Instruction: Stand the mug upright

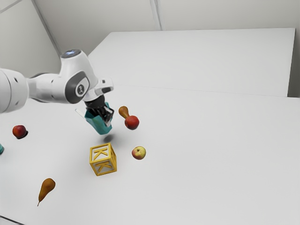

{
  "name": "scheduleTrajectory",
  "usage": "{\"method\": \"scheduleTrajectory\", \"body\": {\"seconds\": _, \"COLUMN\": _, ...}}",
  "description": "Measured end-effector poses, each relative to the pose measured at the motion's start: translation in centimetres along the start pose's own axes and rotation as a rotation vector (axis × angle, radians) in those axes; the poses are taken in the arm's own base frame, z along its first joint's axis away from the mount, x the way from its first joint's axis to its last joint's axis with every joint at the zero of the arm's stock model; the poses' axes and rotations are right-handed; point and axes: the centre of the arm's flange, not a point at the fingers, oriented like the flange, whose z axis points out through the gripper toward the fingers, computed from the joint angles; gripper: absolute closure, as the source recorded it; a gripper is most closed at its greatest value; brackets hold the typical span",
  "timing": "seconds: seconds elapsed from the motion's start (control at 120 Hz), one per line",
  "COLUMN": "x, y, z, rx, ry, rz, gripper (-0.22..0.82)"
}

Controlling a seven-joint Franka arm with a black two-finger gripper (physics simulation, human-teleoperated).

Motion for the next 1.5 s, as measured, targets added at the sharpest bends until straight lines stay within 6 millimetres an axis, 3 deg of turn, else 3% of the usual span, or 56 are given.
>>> {"method": "scheduleTrajectory", "body": {"seconds": 0.625, "x": -0.3, "y": 2.5, "z": 3.1, "rx": 0.007, "ry": 0.02, "rz": -0.121, "gripper": 0.78}}
{"method": "scheduleTrajectory", "body": {"seconds": 1.267, "x": -0.3, "y": 2.6, "z": 5.3, "rx": 0.001, "ry": -0.009, "rz": -0.195, "gripper": 0.78}}
{"method": "scheduleTrajectory", "body": {"seconds": 1.5, "x": -0.1, "y": 3.0, "z": 4.4, "rx": -0.006, "ry": 0.007, "rz": -0.196, "gripper": 0.59}}
